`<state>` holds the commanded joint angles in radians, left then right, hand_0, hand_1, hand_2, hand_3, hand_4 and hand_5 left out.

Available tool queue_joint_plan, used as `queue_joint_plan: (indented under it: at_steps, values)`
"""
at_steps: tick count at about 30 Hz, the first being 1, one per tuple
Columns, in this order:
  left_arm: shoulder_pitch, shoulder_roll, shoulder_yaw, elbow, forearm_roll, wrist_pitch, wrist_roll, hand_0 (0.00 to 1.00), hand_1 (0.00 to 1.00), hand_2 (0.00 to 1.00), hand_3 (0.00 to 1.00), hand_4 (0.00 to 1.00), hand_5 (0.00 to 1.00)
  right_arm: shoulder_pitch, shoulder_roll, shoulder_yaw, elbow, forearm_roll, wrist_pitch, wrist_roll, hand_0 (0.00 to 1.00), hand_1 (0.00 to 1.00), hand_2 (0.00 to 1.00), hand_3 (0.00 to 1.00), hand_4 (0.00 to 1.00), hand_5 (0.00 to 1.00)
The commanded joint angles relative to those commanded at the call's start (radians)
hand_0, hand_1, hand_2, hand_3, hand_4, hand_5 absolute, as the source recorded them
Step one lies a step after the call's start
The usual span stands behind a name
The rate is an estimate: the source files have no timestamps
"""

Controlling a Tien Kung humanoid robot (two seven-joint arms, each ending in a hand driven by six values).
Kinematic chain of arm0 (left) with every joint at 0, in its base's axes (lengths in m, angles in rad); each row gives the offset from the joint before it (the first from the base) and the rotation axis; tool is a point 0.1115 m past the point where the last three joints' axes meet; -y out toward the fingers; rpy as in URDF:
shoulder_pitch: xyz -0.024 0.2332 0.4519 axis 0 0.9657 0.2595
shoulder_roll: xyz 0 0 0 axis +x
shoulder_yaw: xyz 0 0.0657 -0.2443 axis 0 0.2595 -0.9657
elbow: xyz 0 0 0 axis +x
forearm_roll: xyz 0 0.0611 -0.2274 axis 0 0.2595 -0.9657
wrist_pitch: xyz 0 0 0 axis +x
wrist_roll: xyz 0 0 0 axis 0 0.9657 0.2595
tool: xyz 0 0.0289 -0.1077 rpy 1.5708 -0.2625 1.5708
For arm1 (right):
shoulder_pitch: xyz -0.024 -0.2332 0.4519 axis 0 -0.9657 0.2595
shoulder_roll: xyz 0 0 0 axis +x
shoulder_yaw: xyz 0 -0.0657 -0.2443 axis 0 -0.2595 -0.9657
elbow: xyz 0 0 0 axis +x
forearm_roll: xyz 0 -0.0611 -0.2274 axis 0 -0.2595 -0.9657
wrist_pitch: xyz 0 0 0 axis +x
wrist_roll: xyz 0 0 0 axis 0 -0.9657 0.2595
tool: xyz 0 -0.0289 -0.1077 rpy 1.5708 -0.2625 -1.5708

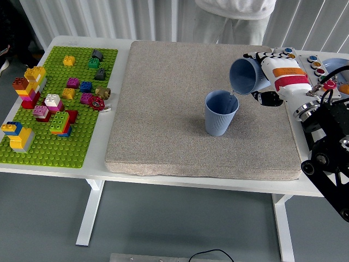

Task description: Pick cup pour cup place

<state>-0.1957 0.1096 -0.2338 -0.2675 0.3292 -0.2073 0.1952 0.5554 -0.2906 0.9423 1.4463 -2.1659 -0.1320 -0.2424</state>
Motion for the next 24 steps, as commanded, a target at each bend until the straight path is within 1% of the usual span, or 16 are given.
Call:
queue_joint_plan:
  at_steps: [11,24]
  values:
    - [0.0,0.001,0.0,0.0,0.0,0.0,0.0,0.803,0.839,0.874,0.794,0.522,0.998,0.0,-0.007,-0.012,0.023,-0.03,0.001,-0.007,0.848,0.777,0.705,0.789,0.717,0.053]
    - [-0.002,0.001,0.003,0.0,-0.004,0.001,-0.002,0.803,0.84,0.874,0.794,0.522,0.998,0.009,-0.008,-0.036,0.033,-0.043,-0.001,-0.013,0.851,0.777,0.704,0.783,0.715,0.051]
